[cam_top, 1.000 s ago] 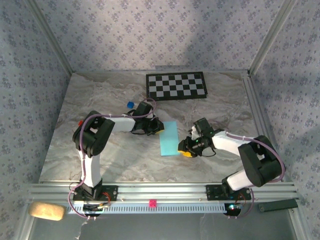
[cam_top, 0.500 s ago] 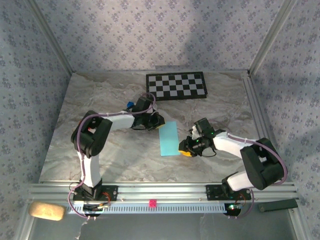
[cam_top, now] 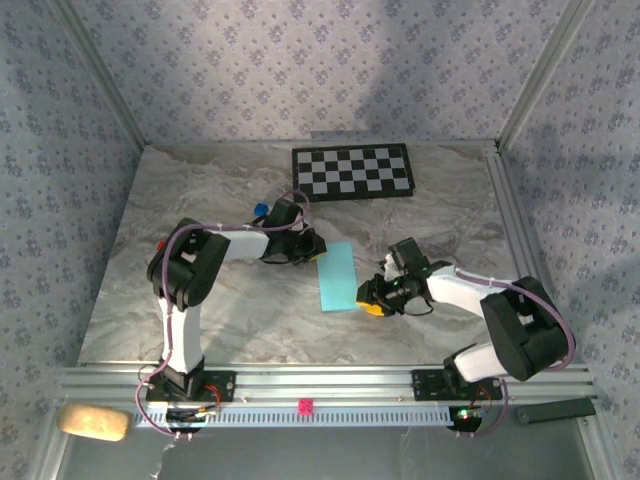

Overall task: Fold a paper plane with a square sheet of paper (pick it up from the middle)
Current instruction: First fold in half a square sheet of paper at the center of the table, then fold the triangle a second time at the center of the table.

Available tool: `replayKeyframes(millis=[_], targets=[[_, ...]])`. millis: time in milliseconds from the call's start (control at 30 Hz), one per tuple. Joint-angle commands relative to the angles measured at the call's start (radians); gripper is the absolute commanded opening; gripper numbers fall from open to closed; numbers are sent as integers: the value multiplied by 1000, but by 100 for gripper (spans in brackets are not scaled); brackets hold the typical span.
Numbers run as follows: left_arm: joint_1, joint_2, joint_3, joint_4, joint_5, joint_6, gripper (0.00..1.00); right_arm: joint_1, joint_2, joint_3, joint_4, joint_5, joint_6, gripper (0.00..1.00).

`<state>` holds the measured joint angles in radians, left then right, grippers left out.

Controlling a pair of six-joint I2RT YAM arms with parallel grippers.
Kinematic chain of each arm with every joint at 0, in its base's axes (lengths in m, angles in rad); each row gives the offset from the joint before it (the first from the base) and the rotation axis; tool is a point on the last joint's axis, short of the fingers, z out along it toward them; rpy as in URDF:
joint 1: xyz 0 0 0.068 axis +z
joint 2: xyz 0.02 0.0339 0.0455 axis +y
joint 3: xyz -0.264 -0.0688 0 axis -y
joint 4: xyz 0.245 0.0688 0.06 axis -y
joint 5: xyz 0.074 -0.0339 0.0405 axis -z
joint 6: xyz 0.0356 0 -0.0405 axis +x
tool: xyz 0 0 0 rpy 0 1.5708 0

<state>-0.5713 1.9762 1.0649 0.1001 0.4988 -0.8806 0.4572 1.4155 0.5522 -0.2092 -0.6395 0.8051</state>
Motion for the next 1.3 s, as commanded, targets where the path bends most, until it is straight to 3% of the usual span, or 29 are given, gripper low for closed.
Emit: replayKeyframes(millis=[0,400,1267], targets=[[-1,27,-53,-77,-42,22,15,9,1,-8,33,-40,32,40],[-2,15,-44,-96,-48,26,15,40,64,15,18,0,53,40],[-4,10,-48,-98,-36,32,15,49,87,55,165,-18,147,38]])
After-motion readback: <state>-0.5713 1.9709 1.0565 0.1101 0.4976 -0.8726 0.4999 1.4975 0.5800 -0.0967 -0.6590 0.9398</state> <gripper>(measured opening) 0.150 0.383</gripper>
